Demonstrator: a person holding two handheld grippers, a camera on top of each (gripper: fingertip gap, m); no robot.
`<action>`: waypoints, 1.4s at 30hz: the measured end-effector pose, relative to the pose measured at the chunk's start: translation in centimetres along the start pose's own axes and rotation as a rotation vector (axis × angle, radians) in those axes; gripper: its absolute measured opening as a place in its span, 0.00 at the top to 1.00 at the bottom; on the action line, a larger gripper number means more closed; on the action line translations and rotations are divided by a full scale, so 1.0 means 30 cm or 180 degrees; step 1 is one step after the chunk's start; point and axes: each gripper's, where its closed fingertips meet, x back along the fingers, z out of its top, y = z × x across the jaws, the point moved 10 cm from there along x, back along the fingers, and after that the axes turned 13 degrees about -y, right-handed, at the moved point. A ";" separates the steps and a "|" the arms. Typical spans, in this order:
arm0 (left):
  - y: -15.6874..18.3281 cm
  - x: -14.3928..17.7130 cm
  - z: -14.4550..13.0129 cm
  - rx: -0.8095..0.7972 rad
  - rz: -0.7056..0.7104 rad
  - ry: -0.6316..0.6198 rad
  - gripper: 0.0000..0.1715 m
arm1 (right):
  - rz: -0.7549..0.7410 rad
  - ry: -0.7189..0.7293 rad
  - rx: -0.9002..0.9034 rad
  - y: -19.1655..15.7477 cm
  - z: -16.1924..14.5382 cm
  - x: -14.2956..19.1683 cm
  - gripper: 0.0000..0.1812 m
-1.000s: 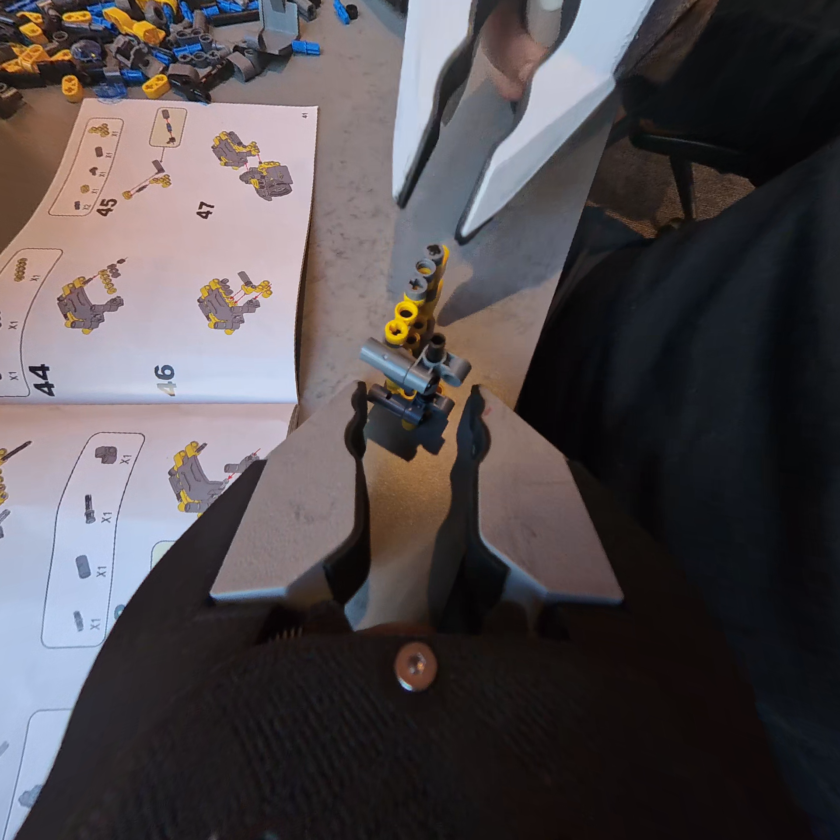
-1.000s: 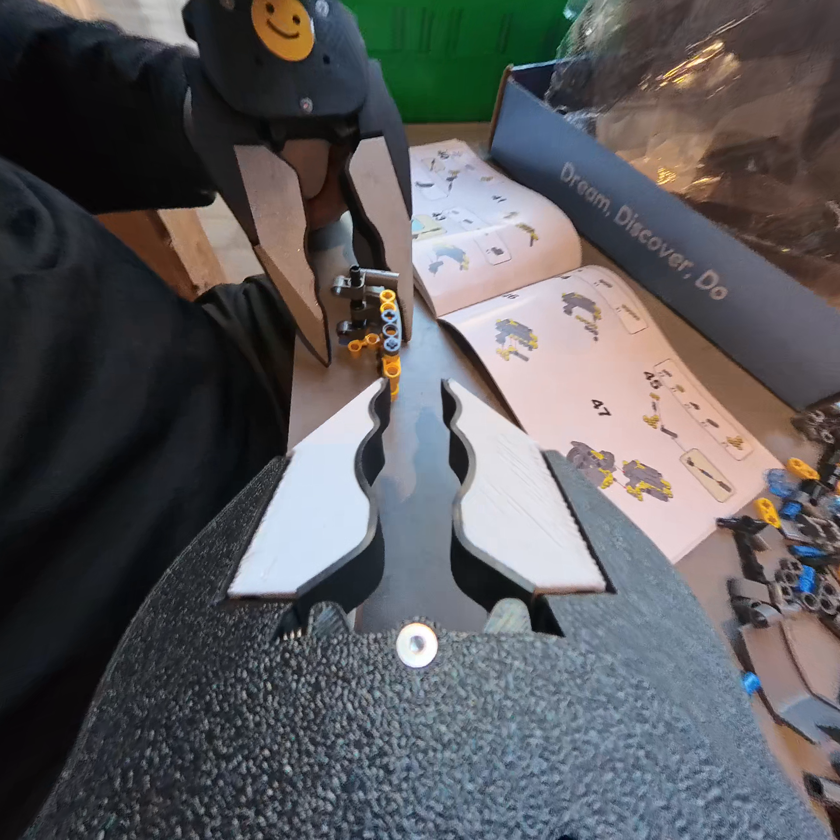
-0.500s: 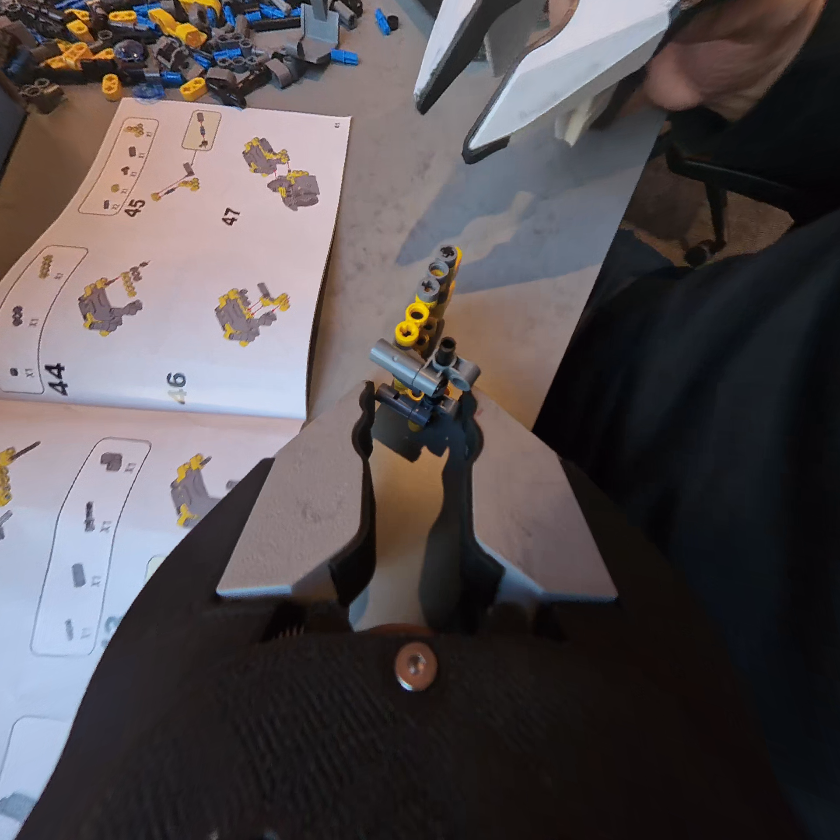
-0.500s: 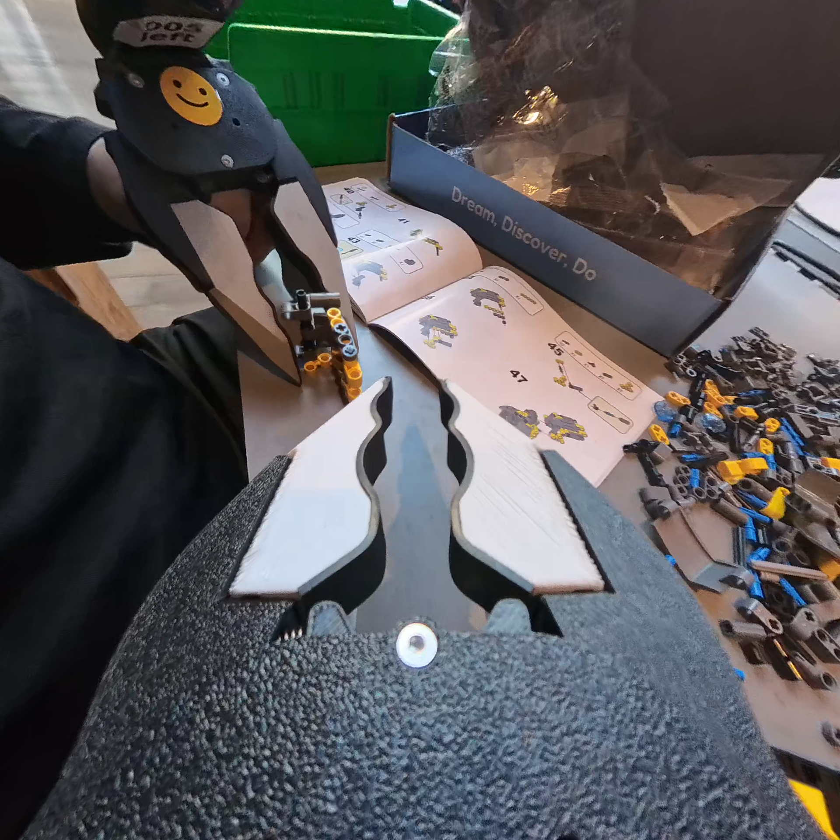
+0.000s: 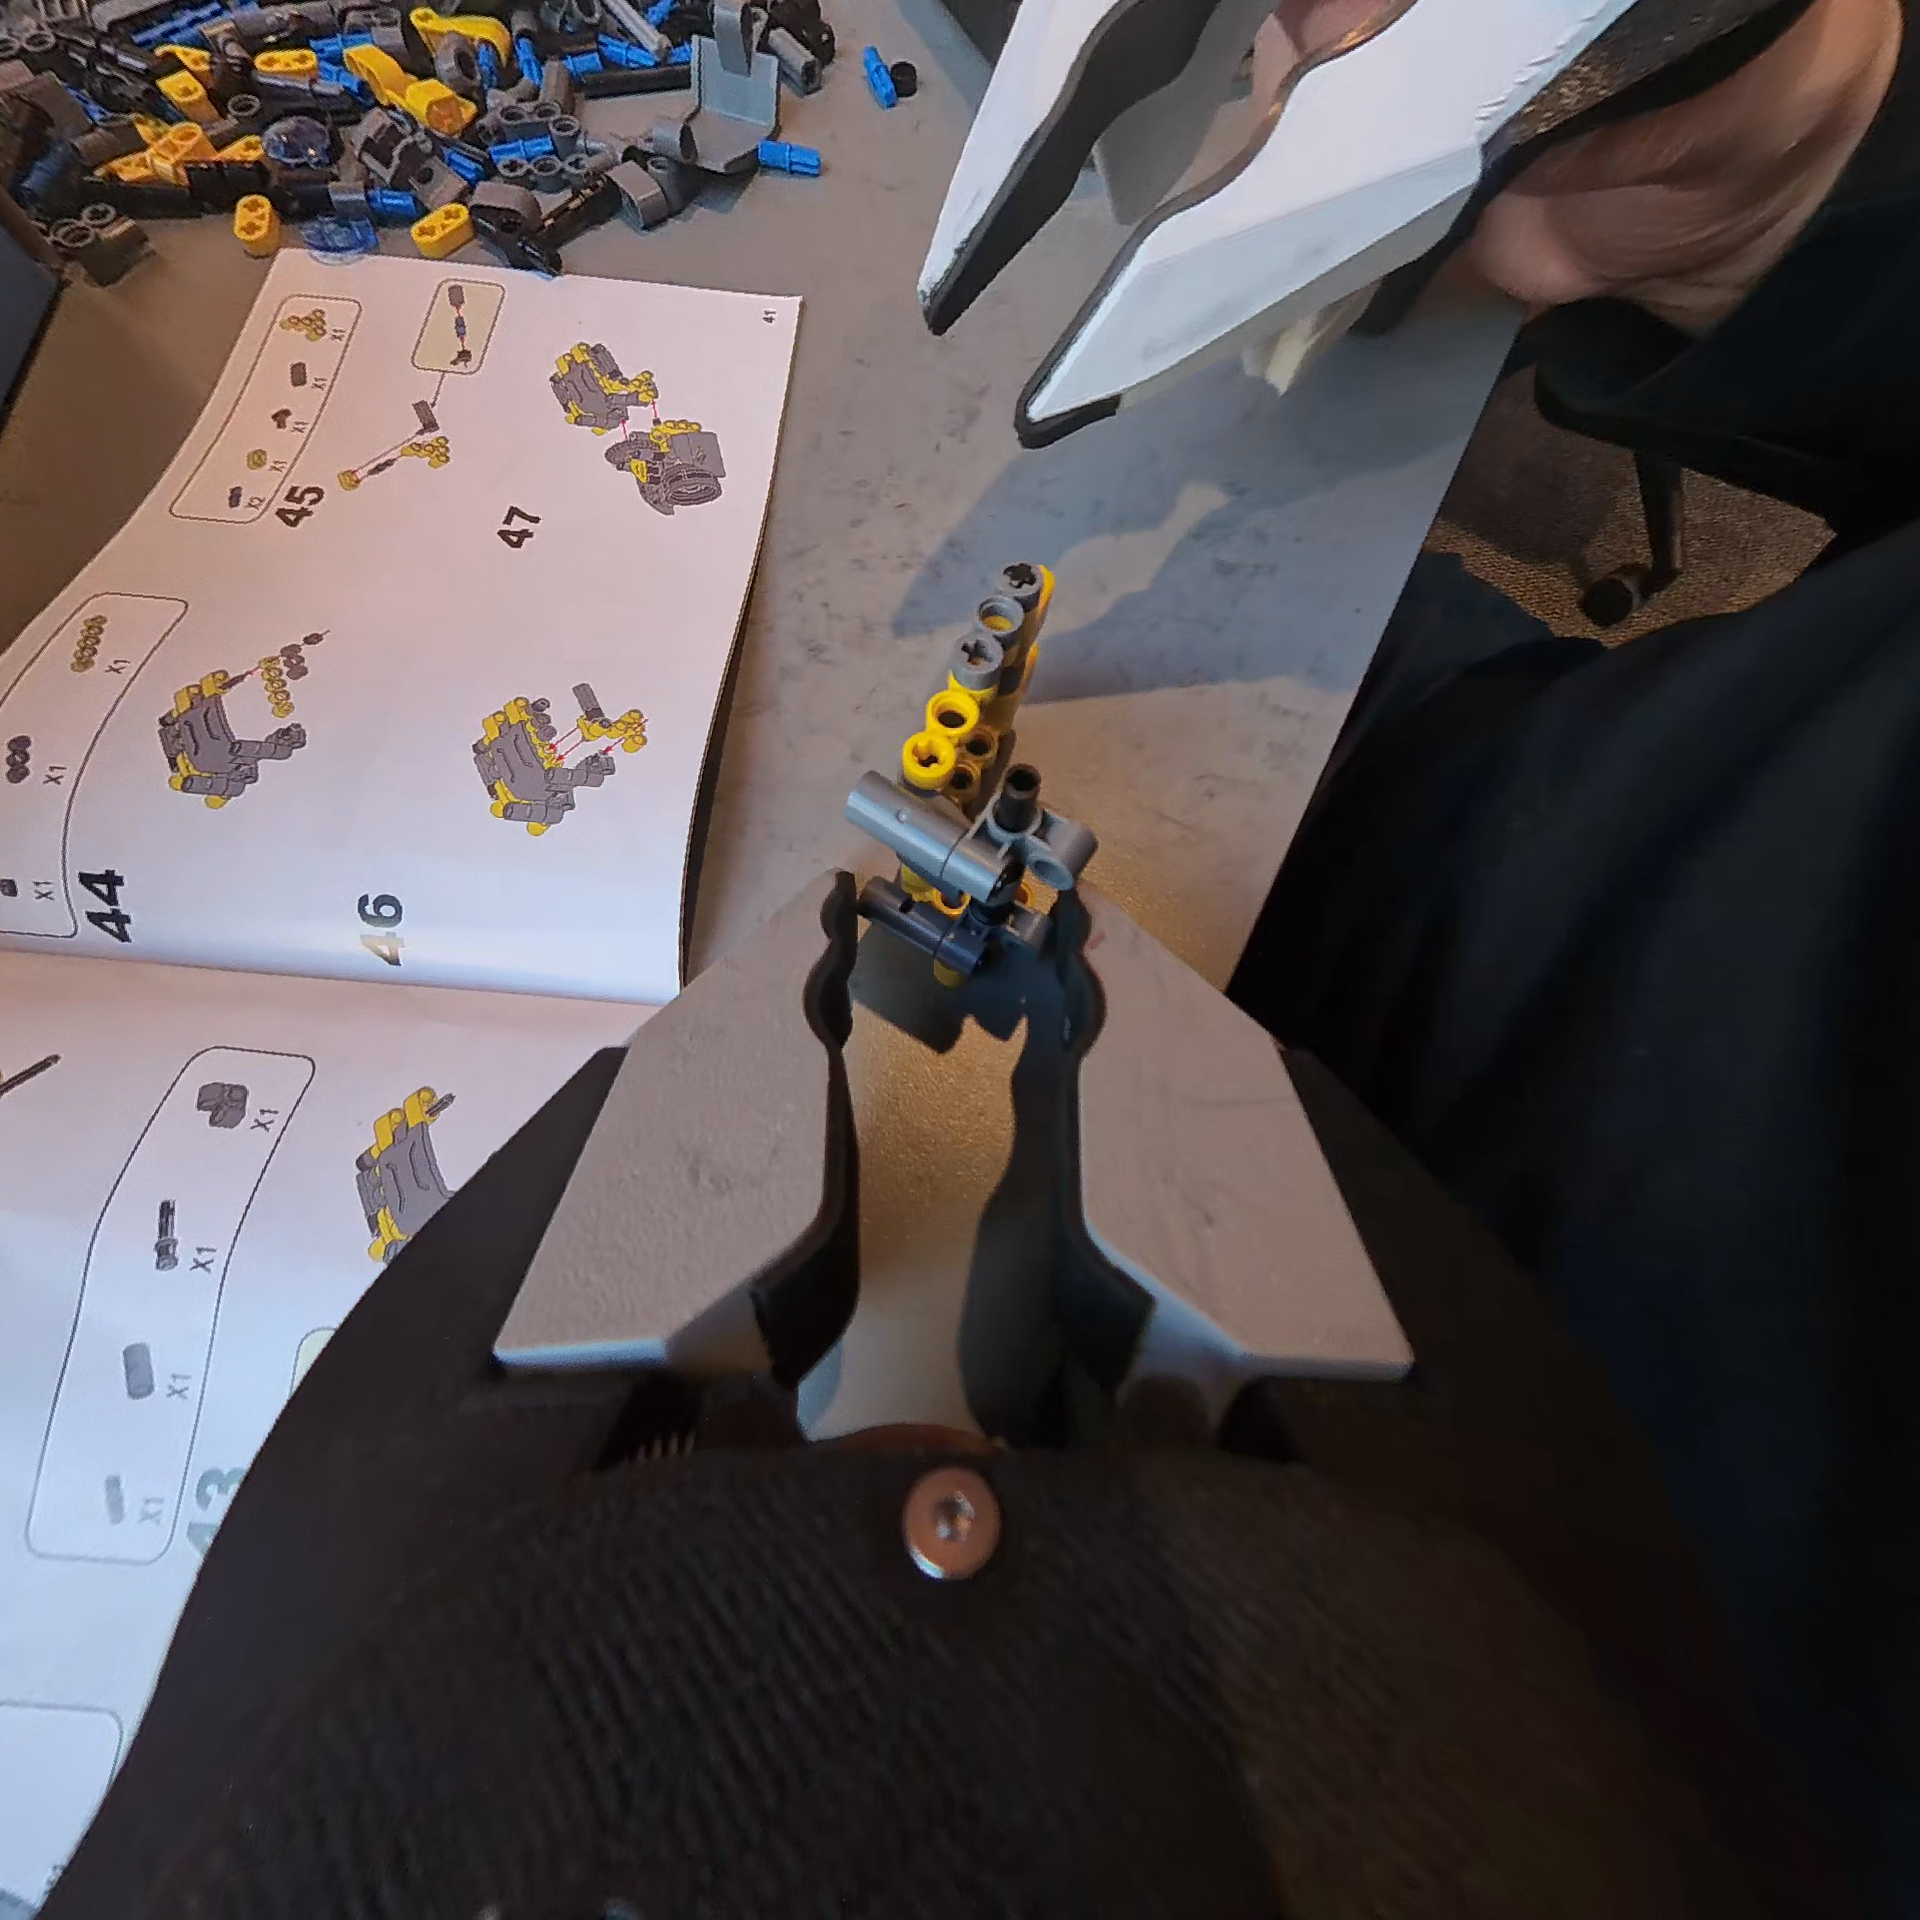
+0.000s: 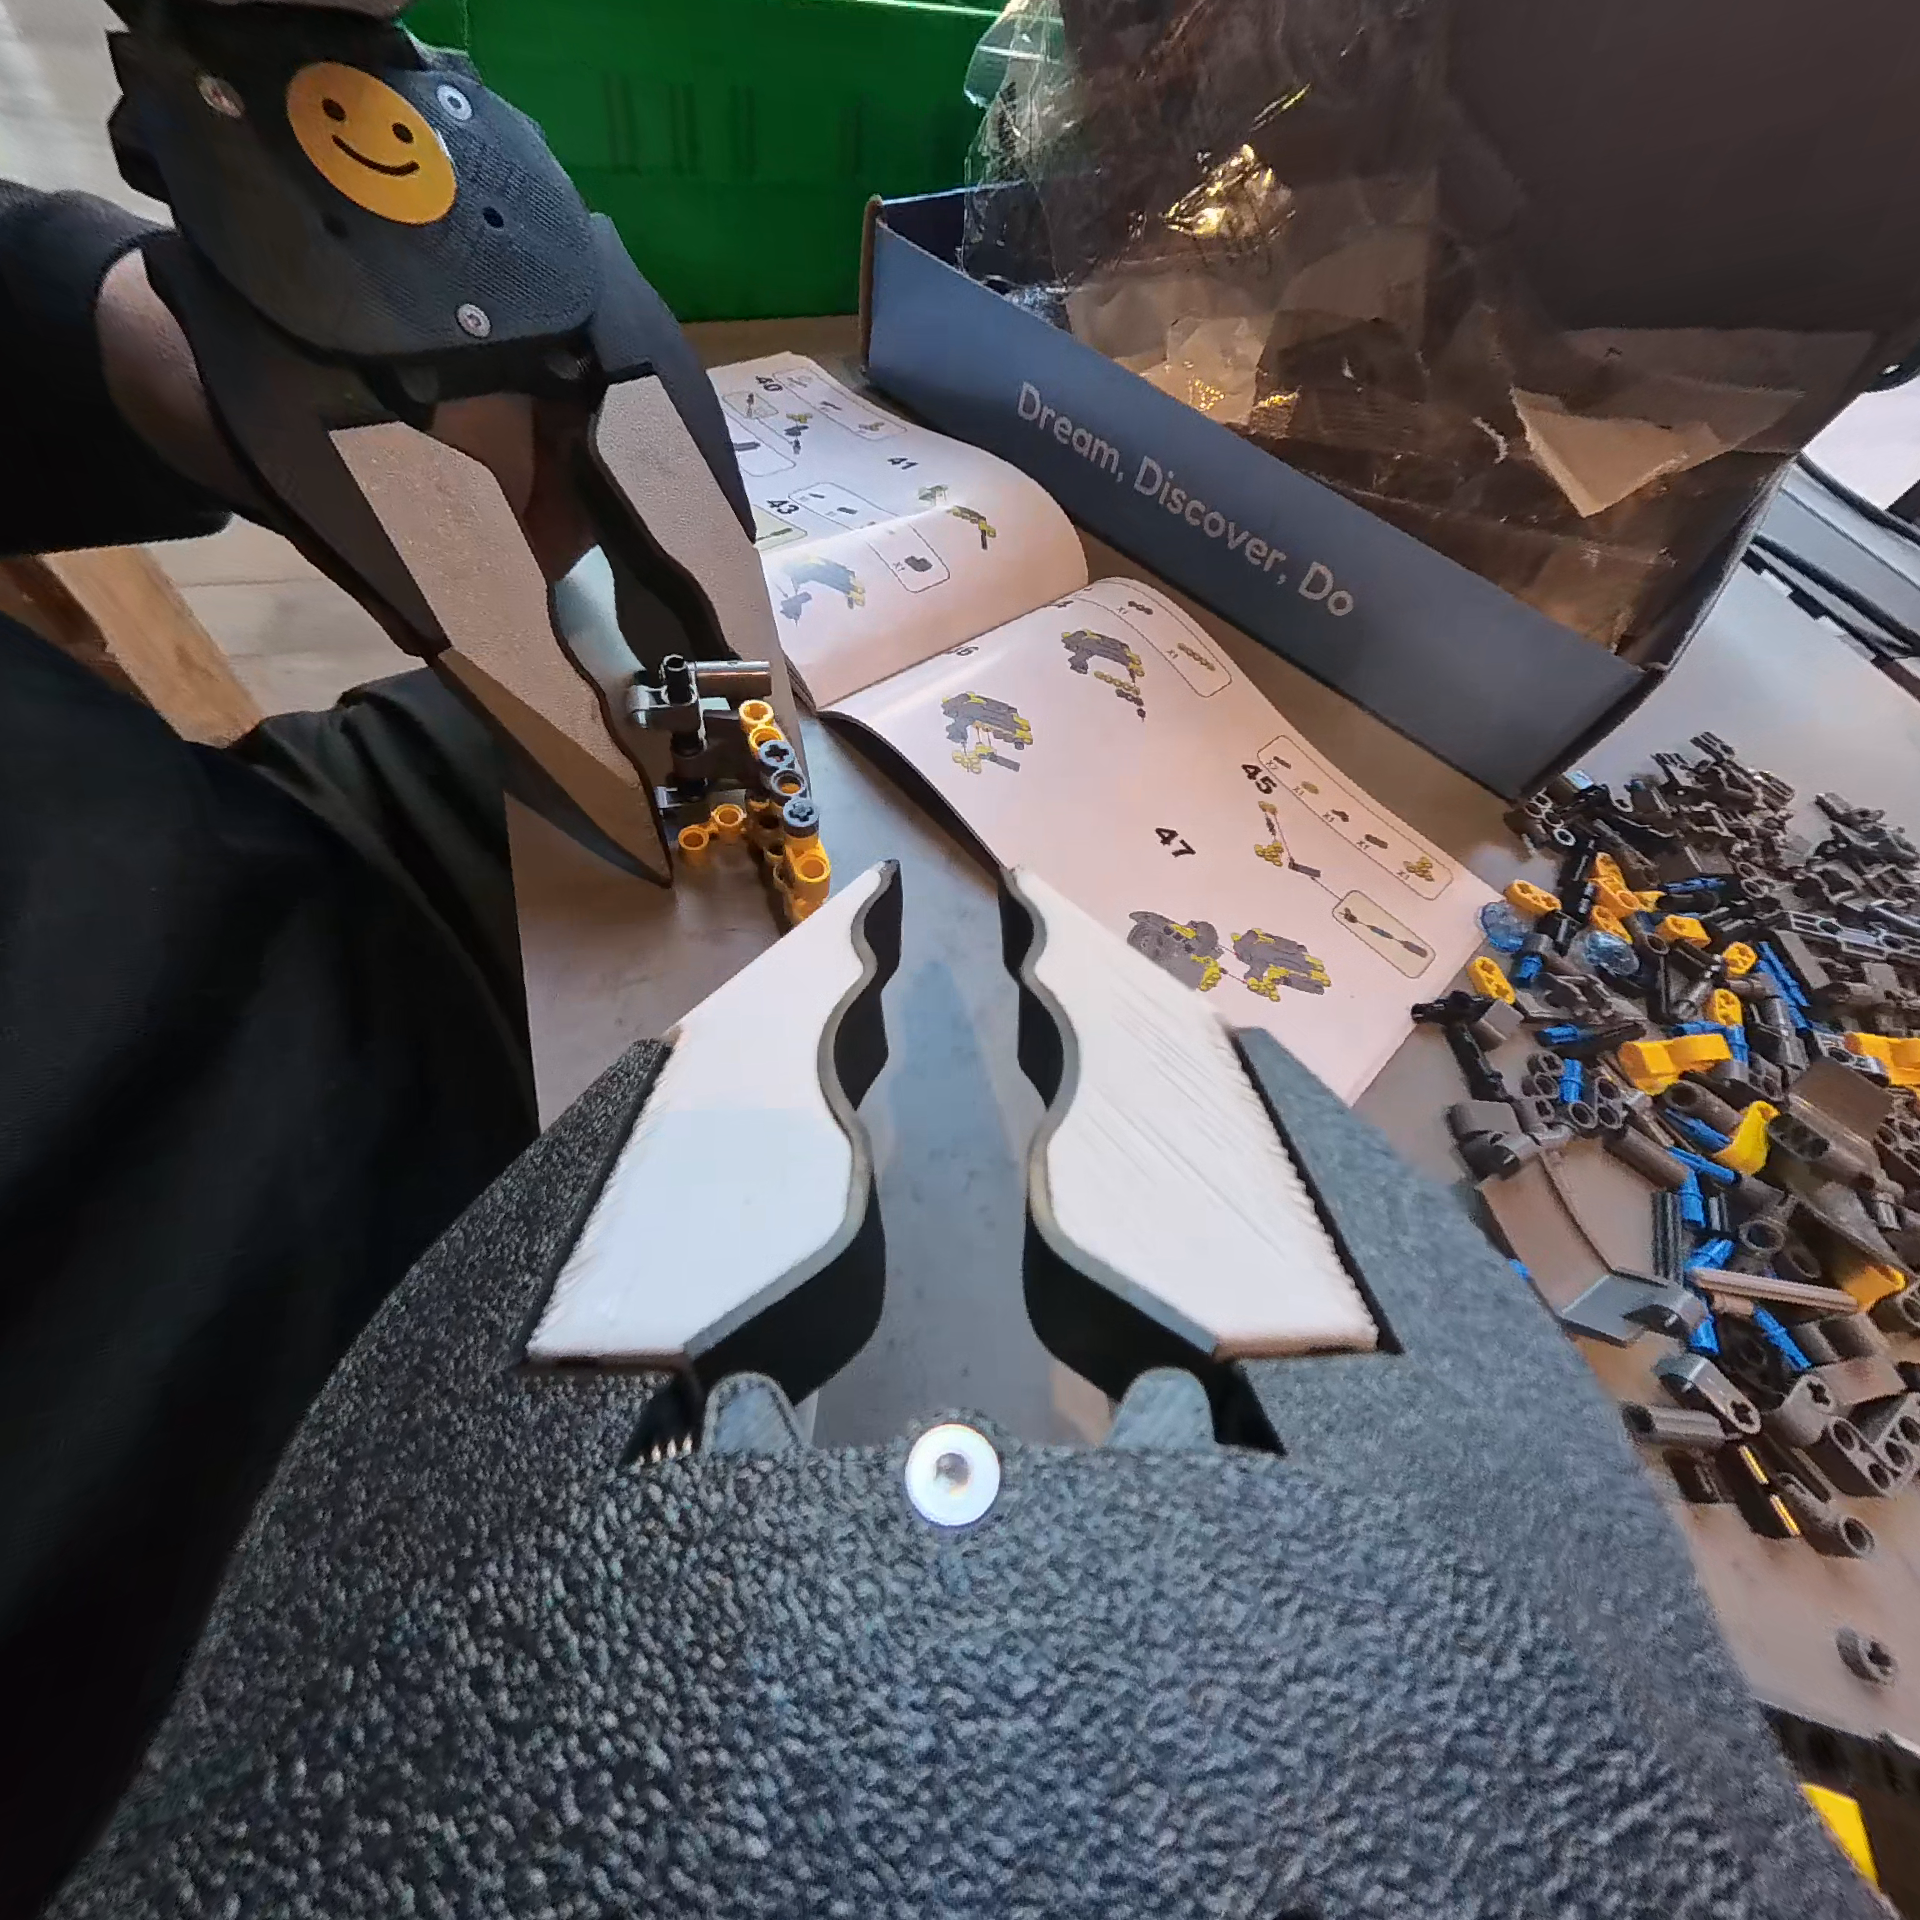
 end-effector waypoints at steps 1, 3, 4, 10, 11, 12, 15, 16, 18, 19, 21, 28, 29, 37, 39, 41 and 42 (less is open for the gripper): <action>0.000 0.000 0.000 -0.0003 0.0002 0.0000 0.79 | 0.0012 -0.0008 -0.0017 0.002 0.000 -0.001 0.90; 0.001 0.000 -0.001 -0.0011 0.0004 0.0002 0.79 | 0.0007 -0.0020 -0.0032 0.004 0.000 -0.003 0.90; 0.001 0.000 -0.001 -0.0011 0.0003 0.0003 0.79 | -0.0034 -0.0026 -0.0038 0.004 0.001 -0.003 0.91; -0.001 0.001 -0.001 -0.0002 -0.0012 0.0012 0.79 | -0.0424 -0.0312 -0.0270 0.097 0.076 0.118 1.00; 0.000 0.002 -0.002 -0.0009 -0.0009 0.0011 0.79 | -0.0590 -0.0533 -0.0252 0.154 0.092 0.164 1.00; 0.001 0.002 -0.002 -0.0017 -0.0008 0.0011 0.79 | -0.0683 -0.0857 -0.0271 0.222 0.100 0.203 1.00; 0.002 0.001 -0.002 -0.0026 -0.0008 0.0010 0.79 | -0.0773 -0.1656 -0.0381 0.441 0.086 0.266 0.99; 0.002 0.001 -0.002 -0.0031 -0.0007 0.0010 0.79 | -0.0663 -0.1874 -0.0437 0.497 0.069 0.259 0.99; 0.002 0.002 -0.003 -0.0034 -0.0004 0.0011 0.79 | -0.0338 -0.2479 -0.0567 0.568 0.021 0.212 0.93; 0.002 0.002 -0.003 -0.0033 -0.0003 0.0012 0.79 | -0.0253 -0.2767 -0.0513 0.587 -0.007 0.183 0.94; 0.002 0.003 -0.004 -0.0029 -0.0004 0.0017 0.79 | -0.0240 -0.3200 -0.0268 0.613 -0.061 0.134 0.98; -0.002 0.006 -0.007 0.0002 -0.0042 0.0041 0.79 | 0.0148 -0.3521 -0.0286 0.618 -0.122 0.073 0.95; -0.002 0.006 -0.006 0.0007 -0.0049 0.0043 0.79 | 0.0187 -0.3536 -0.0282 0.614 -0.122 0.071 0.94; -0.004 0.007 -0.006 0.0025 -0.0073 0.0050 0.80 | 0.0360 -0.3651 -0.0295 0.618 -0.150 0.048 0.96; -0.005 0.007 -0.007 0.0027 -0.0073 0.0050 0.80 | 0.0423 -0.3631 -0.0280 0.619 -0.151 0.048 0.97; -0.005 0.007 -0.006 0.0029 -0.0076 0.0051 0.80 | 0.0421 -0.3628 -0.0217 0.621 -0.148 0.052 0.97; -0.005 0.008 -0.006 0.0031 -0.0079 0.0052 0.80 | 0.0380 -0.3632 -0.0171 0.621 -0.141 0.058 0.97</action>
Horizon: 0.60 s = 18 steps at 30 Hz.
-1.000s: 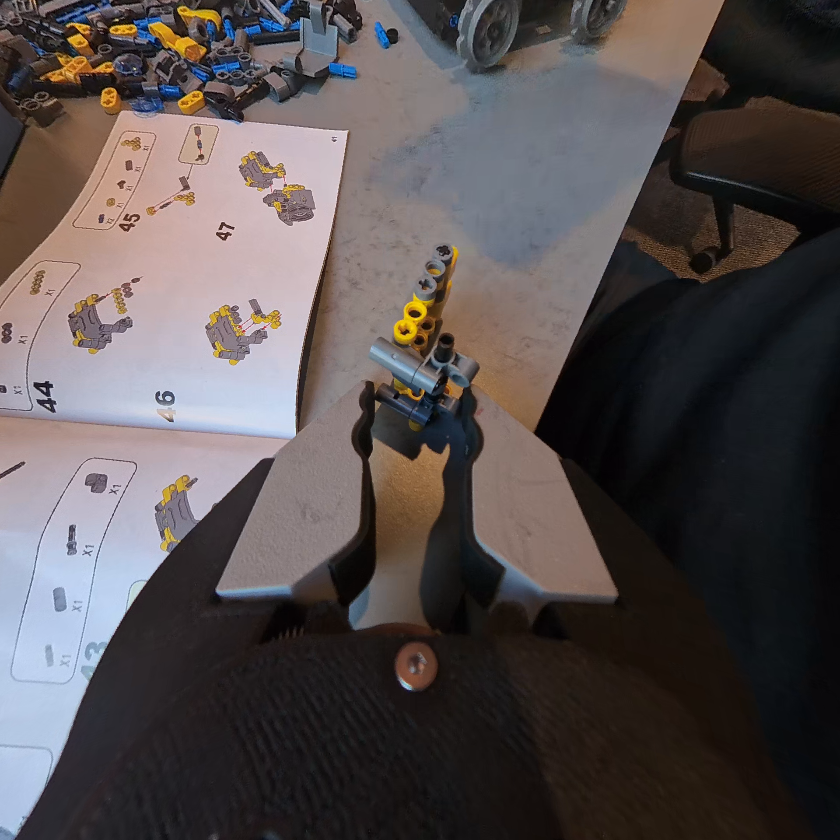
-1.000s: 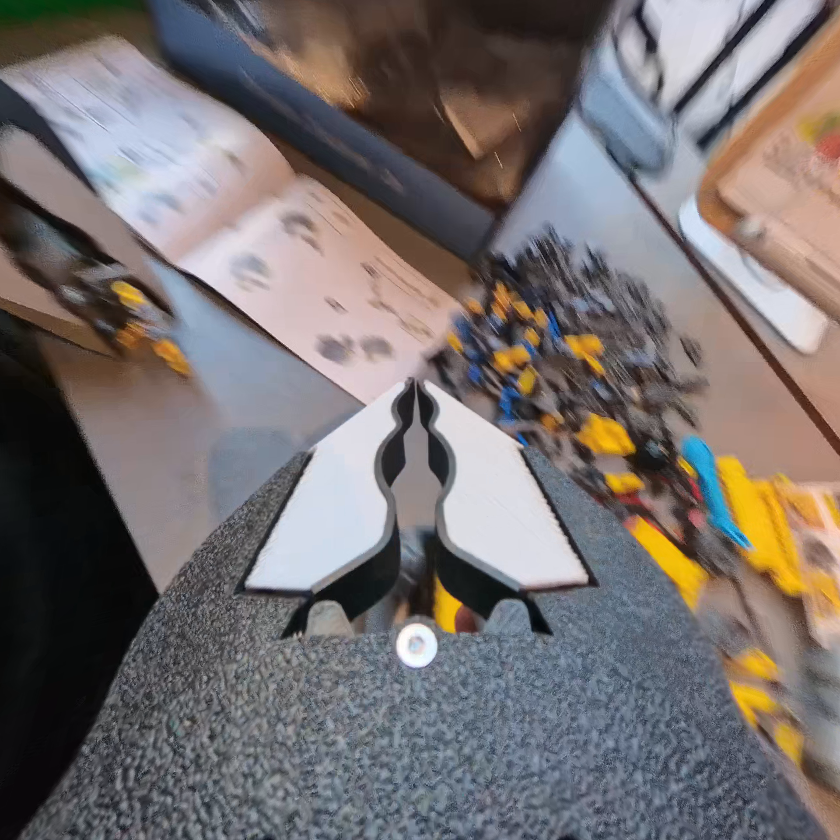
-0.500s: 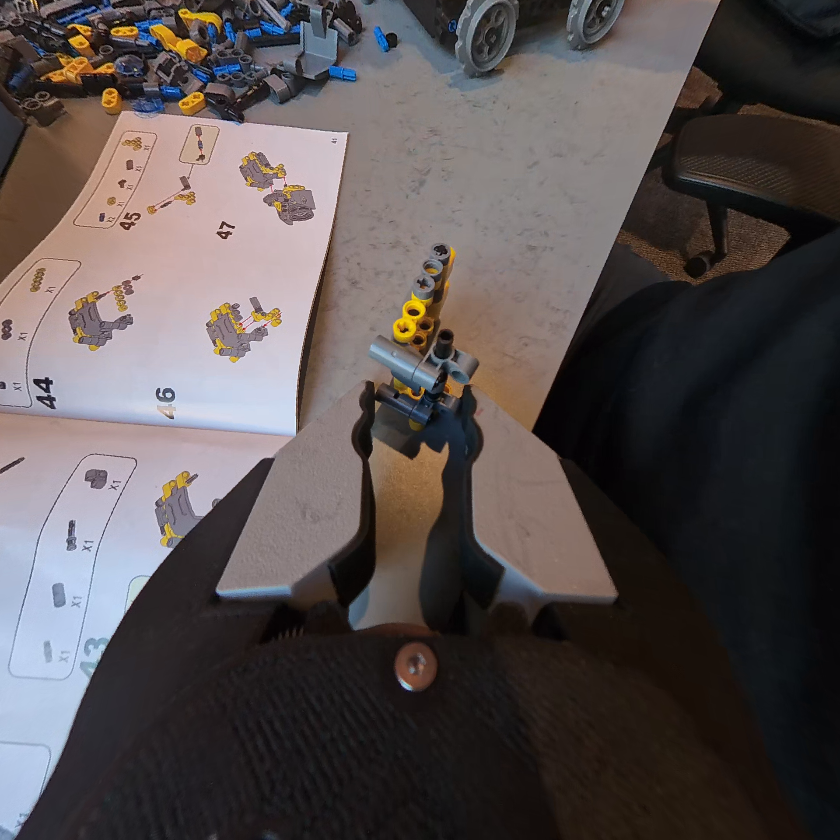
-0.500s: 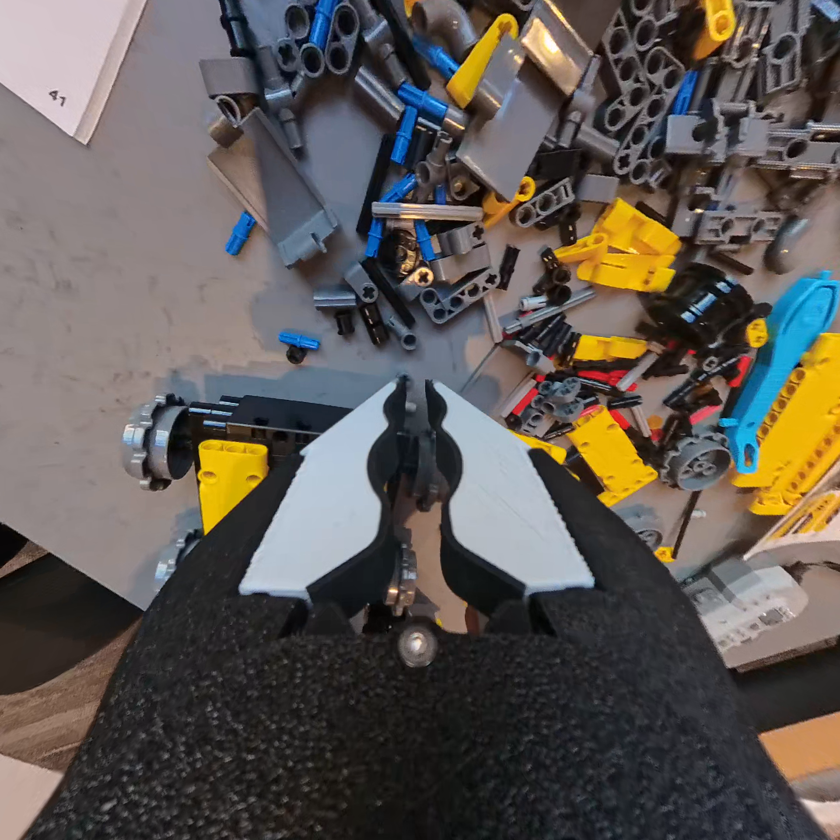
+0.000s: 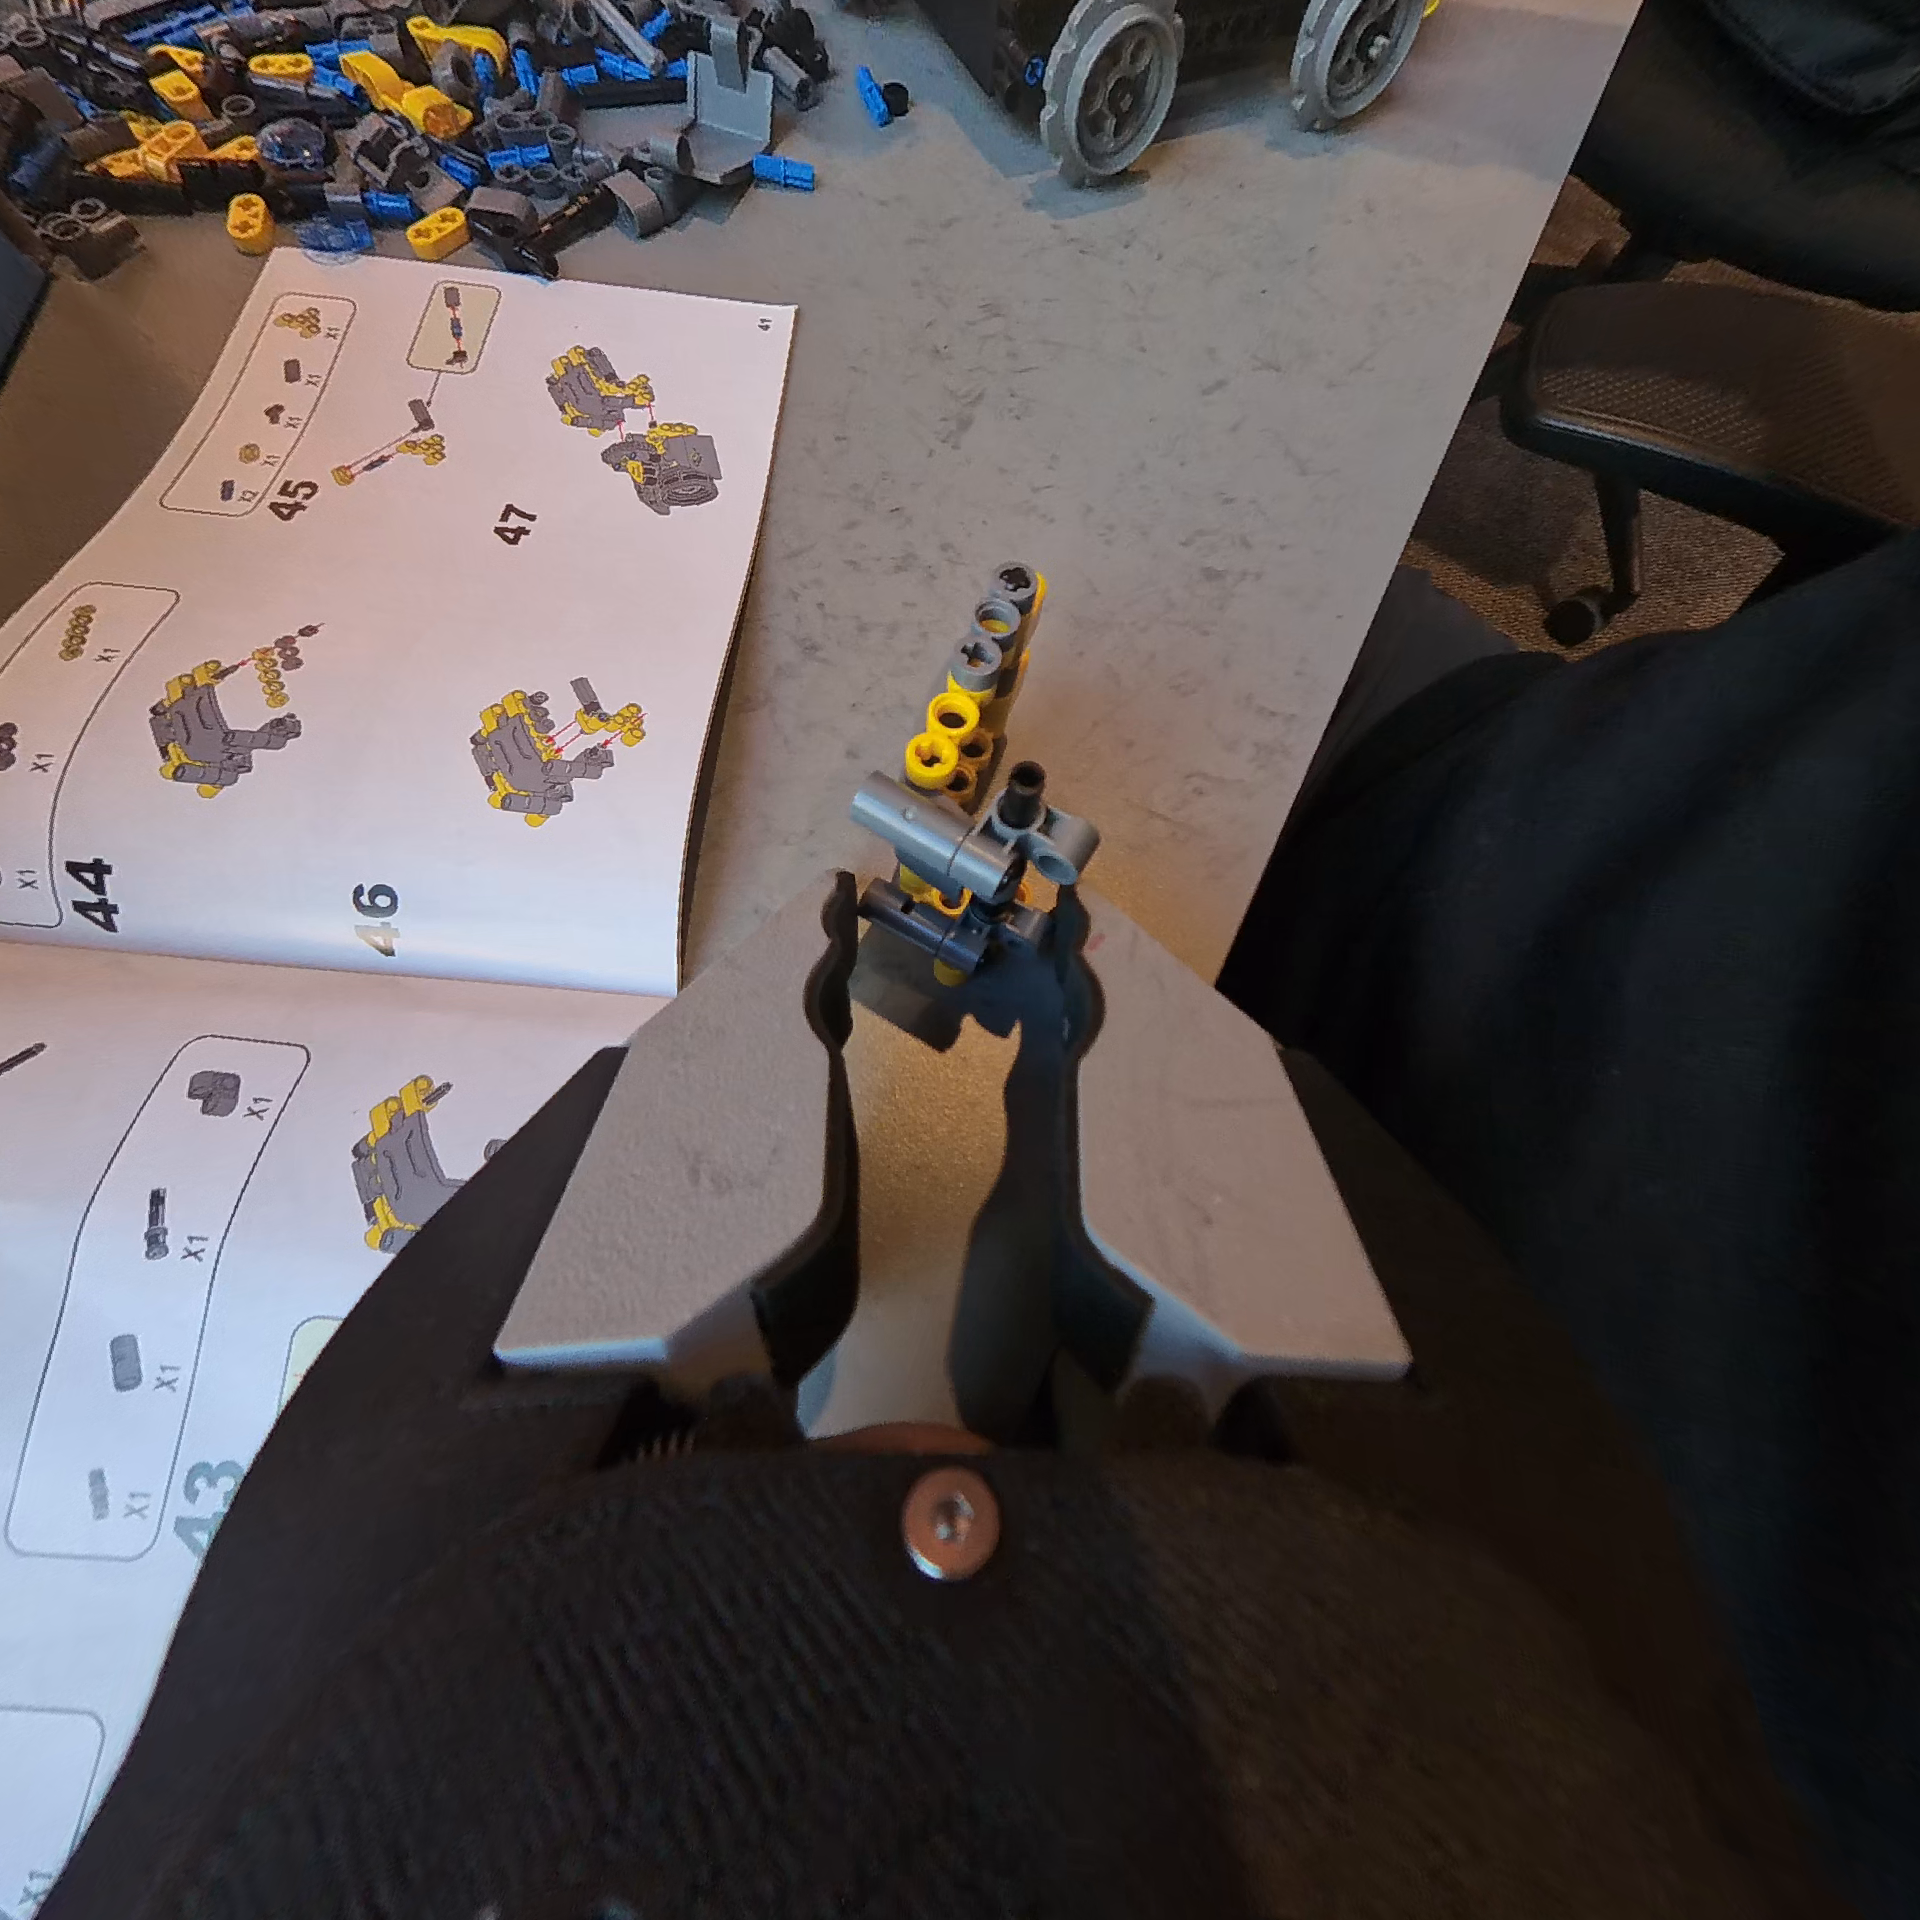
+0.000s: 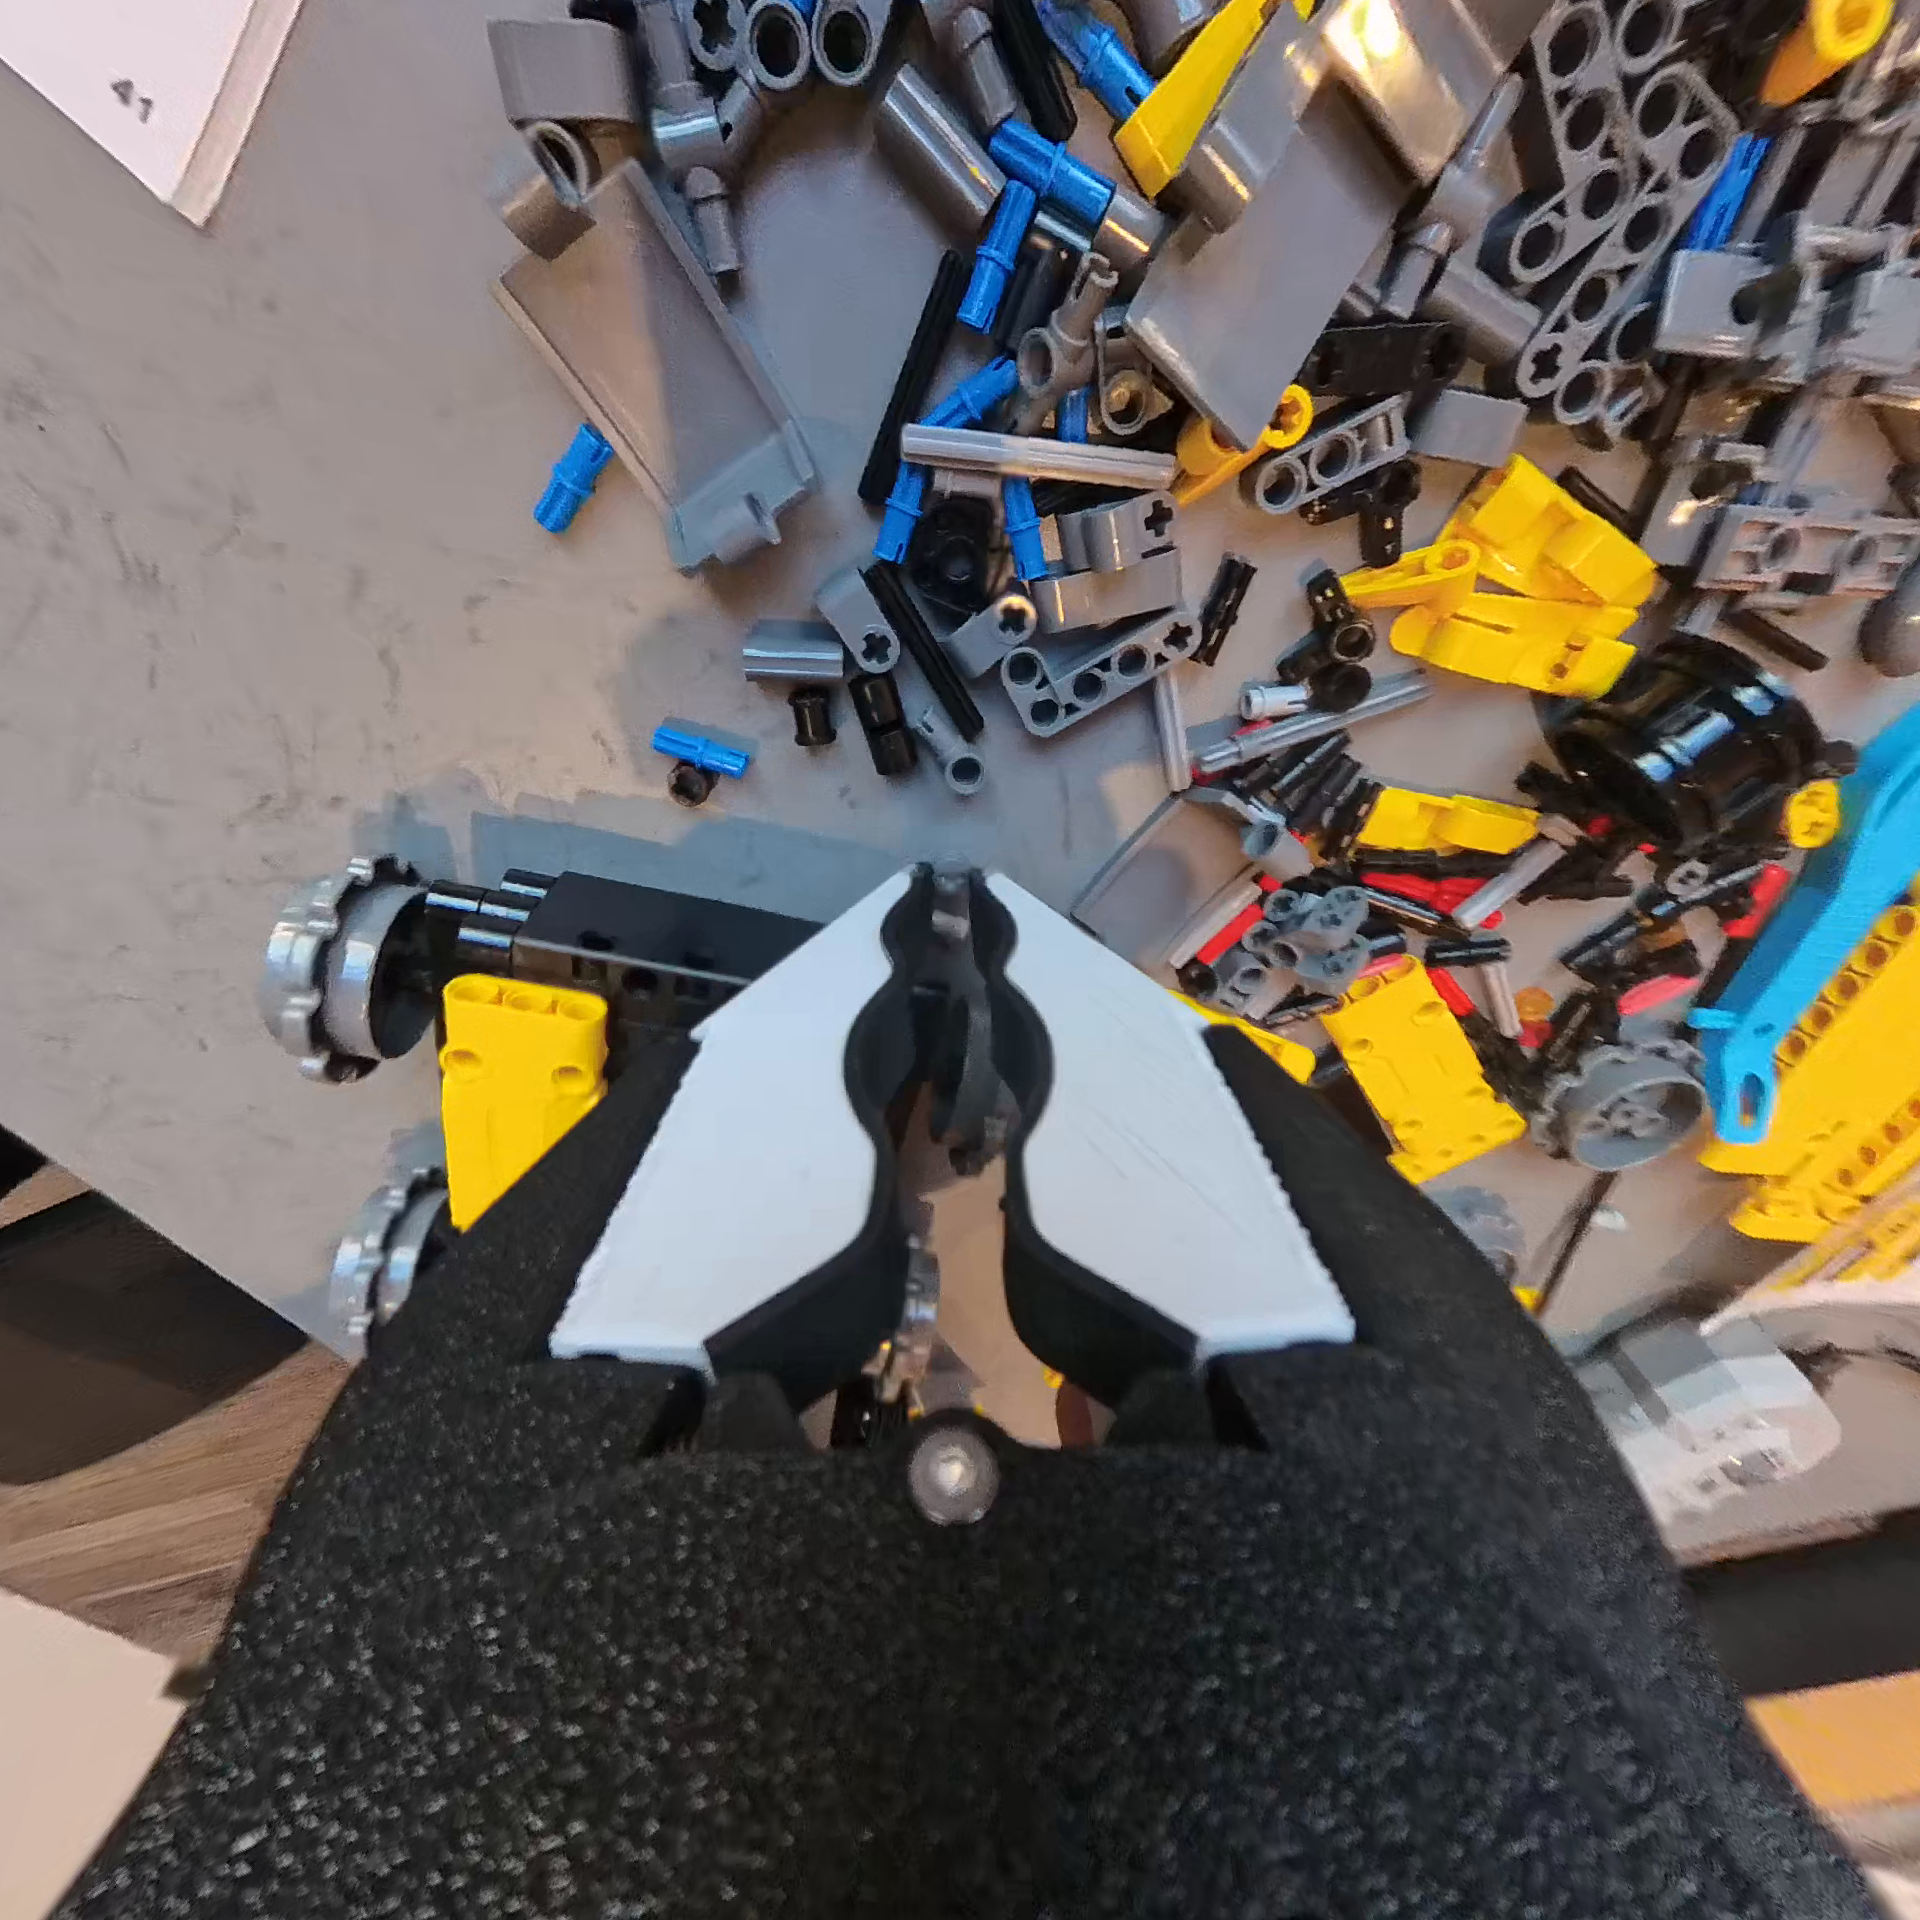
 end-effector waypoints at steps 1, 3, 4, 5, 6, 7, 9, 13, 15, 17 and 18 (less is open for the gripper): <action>0.000 0.000 0.000 0.0001 -0.0002 0.0001 0.80 | -0.0063 0.0019 0.0013 -0.004 -0.003 0.017 0.97; 0.000 0.000 0.000 -0.0001 0.0001 0.0001 0.80 | -0.0151 0.0197 0.0049 -0.031 -0.002 0.075 0.97; 0.000 0.000 0.000 -0.0003 0.0003 0.0000 0.80 | -0.0169 0.0330 0.0103 -0.060 0.003 0.111 0.97; 0.000 0.000 0.000 -0.0002 0.0002 0.0001 0.80 | -0.0177 0.0470 0.0193 -0.100 0.012 0.146 0.97; 0.000 0.000 0.000 0.0000 -0.0001 0.0001 0.80 | -0.0167 0.0606 0.0319 -0.151 0.027 0.173 0.97; 0.000 0.000 0.000 0.0002 -0.0003 0.0002 0.80 | -0.0138 0.0725 0.0470 -0.210 0.046 0.191 0.97; 0.000 0.000 0.000 0.0001 -0.0005 0.0002 0.80 | -0.0079 0.0868 0.0778 -0.329 0.096 0.190 0.97; 0.001 -0.001 0.000 -0.0012 0.0006 -0.0001 0.80 | -0.0108 0.0935 0.1175 -0.503 0.198 0.110 0.97; 0.001 -0.001 0.000 -0.0014 0.0012 -0.0002 0.80 | -0.0134 0.0924 0.1263 -0.547 0.225 0.077 0.97; 0.002 -0.001 0.000 -0.0016 0.0014 -0.0001 0.80 | -0.0156 0.0896 0.1299 -0.563 0.235 0.061 0.97; 0.002 -0.001 0.000 -0.0018 0.0016 -0.0002 0.80 | -0.0130 0.0904 0.1308 -0.567 0.236 0.059 0.96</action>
